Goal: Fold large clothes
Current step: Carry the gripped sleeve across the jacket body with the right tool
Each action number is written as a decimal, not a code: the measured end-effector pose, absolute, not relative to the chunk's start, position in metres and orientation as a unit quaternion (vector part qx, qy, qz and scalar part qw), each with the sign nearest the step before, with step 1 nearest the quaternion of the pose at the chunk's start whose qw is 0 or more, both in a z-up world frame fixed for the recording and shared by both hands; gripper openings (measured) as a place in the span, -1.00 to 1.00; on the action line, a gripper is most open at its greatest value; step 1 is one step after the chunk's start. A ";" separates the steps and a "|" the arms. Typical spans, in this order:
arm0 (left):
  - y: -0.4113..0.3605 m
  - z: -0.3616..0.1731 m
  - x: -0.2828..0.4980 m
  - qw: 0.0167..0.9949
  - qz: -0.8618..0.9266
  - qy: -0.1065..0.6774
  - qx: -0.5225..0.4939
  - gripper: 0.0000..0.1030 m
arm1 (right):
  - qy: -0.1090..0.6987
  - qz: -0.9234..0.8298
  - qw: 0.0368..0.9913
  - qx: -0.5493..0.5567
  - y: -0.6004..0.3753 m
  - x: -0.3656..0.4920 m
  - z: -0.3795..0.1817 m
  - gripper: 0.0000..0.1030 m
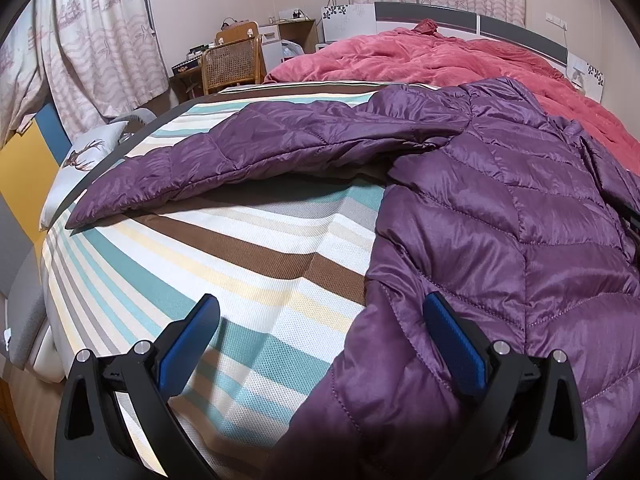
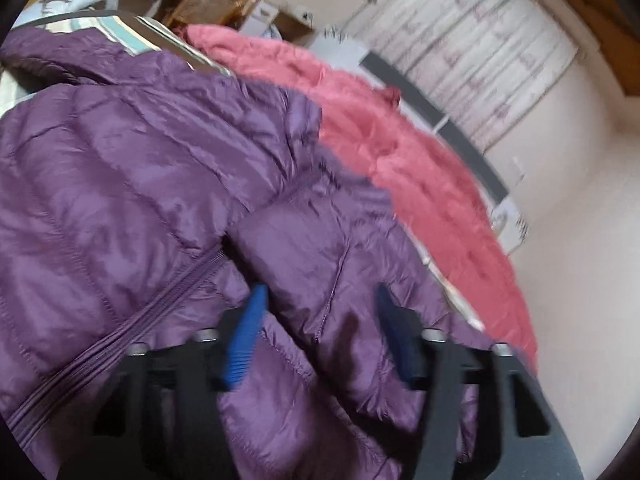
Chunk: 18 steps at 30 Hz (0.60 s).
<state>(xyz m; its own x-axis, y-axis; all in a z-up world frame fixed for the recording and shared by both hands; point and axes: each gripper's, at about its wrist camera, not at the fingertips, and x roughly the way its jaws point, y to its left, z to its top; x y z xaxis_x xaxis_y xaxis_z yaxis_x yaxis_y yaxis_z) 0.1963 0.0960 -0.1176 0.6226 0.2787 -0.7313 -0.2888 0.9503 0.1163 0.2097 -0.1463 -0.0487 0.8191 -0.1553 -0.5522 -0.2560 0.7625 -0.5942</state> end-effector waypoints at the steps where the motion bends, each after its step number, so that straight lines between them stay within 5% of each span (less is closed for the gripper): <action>1: 0.096 -0.118 0.196 0.901 0.157 0.405 -0.007 0.97 | 0.313 0.027 0.889 -0.334 -0.150 0.218 -0.050 -0.16; 2: 0.097 -0.118 0.197 0.901 0.157 0.405 -0.008 0.97 | 0.321 0.026 0.888 -0.329 -0.153 0.225 -0.051 -0.30; 4: 0.096 -0.118 0.197 0.901 0.156 0.405 -0.009 0.97 | 0.341 0.022 0.883 -0.321 -0.156 0.236 -0.055 -0.89; 18: 0.097 -0.118 0.196 0.901 0.156 0.404 -0.012 0.97 | 0.264 0.168 0.900 -0.303 -0.068 0.175 -0.028 -0.97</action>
<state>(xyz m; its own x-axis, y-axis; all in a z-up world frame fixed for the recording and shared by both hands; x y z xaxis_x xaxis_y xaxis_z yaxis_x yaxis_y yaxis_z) 0.1957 0.0970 -0.1180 0.6251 0.2717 -0.7318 -0.2904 0.9511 0.1050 0.1751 -0.0683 -0.0279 0.8037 0.1426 -0.5777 -0.4629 0.7599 -0.4564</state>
